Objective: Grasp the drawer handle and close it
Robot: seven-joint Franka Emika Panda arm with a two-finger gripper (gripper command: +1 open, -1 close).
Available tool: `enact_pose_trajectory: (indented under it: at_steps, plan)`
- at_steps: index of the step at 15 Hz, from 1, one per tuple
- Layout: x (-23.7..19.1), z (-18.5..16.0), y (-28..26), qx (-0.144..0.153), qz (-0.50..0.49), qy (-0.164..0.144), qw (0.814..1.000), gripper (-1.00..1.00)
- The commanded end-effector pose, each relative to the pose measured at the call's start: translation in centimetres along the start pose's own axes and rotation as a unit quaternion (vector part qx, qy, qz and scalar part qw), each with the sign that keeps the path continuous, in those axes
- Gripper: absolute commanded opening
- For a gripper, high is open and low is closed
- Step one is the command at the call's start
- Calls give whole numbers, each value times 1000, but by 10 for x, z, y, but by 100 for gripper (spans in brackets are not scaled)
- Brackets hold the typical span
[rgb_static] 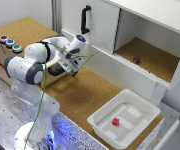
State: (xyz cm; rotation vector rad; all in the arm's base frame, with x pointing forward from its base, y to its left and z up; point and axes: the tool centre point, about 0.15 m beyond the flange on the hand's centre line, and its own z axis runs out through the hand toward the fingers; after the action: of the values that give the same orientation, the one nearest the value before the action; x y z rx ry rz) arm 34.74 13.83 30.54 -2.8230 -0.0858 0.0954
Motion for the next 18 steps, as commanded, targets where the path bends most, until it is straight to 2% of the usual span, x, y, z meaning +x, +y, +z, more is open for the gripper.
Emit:
enact_pose_trajectory:
  at_steps: [1,10,18]
  plan:
    - [11,14,-28,4,-4,10,1000,-100]
    - [5,46,-83,2,-3,4,1000,-100]
    - [4,72,-147,4,-41,-15,999,-100]
